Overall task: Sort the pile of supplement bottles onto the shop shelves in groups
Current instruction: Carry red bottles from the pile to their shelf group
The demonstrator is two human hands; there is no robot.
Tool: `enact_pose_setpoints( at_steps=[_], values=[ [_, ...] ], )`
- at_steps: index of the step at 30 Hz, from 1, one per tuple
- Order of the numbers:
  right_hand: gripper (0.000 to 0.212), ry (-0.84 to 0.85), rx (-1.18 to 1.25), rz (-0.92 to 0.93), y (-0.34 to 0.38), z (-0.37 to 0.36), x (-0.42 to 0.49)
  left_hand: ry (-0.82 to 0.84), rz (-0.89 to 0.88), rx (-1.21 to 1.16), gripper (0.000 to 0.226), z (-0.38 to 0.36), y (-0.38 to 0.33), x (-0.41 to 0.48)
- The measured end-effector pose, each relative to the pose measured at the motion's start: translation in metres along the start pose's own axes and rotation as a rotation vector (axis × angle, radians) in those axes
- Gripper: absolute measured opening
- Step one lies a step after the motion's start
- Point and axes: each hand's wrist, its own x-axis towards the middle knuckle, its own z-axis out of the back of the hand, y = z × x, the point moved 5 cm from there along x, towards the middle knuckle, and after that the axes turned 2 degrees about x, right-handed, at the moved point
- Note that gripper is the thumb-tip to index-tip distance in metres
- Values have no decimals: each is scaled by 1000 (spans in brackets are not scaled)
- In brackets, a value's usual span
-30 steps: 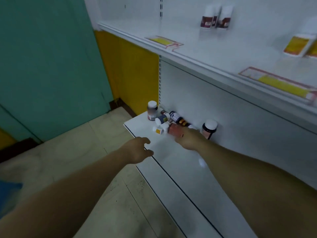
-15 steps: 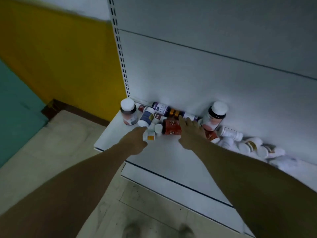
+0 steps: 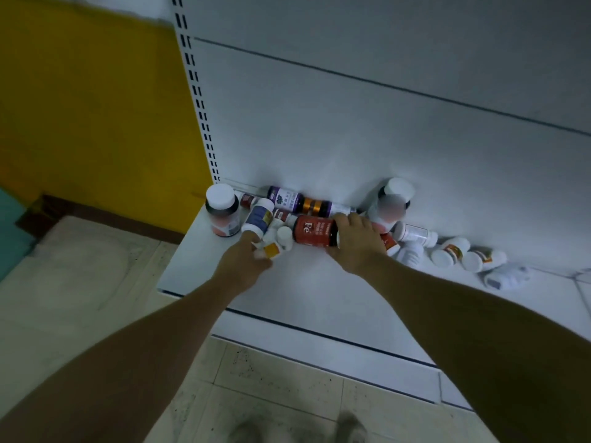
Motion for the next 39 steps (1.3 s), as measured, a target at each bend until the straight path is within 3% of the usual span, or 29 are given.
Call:
enact_pose_setpoints(
  at_steps=[3, 5, 7, 9, 13, 16, 19, 22, 24, 28, 32, 35, 39],
  values=[
    [67, -69, 370, -128, 3, 32, -17, 6, -23, -188, 20, 28, -23, -18],
    [71, -158, 630, -223, 5, 55, -35, 38, 76, -549, 17, 44, -36, -31],
    [77, -245, 894, -294, 7, 75, -57, 120, 152, -881, 20, 56, -53, -45],
    [78, -318, 1198, -367, 9, 89, -80, 198, 151, -1056, 32, 66, -77, -57],
    [59, -374, 1674, -522, 10, 109, -127, 320, 90, -1188, 34, 77, -131, -93],
    [37, -403, 1886, -511, 7, 125, -158, 402, 41, -1240, 24, 80, -164, -126],
    [20, -422, 2069, -490, -4, 138, -188, 497, -6, -1268, 28, 76, -191, -159],
    [47, -369, 2224, -389, -17, 153, -216, 554, -57, -1232, 39, 68, -216, -190],
    [54, -309, 2299, -302, -25, 167, -237, 562, -105, -1166, 42, 59, -234, -210],
    [43, -342, 2175, -285, -60, 196, -288, 594, -184, -1179, 40, 39, -272, -251],
    [63, -337, 2127, -190, -91, 225, -337, 632, -293, -1169, 45, 19, -308, -297],
    [81, -420, 2019, -16, -112, 258, -365, 610, -391, -1120, 45, 10, -341, -329],
    [63, -557, 1956, 159, -135, 308, -383, 549, -516, -1076, 39, 13, -382, -359]
  ],
)
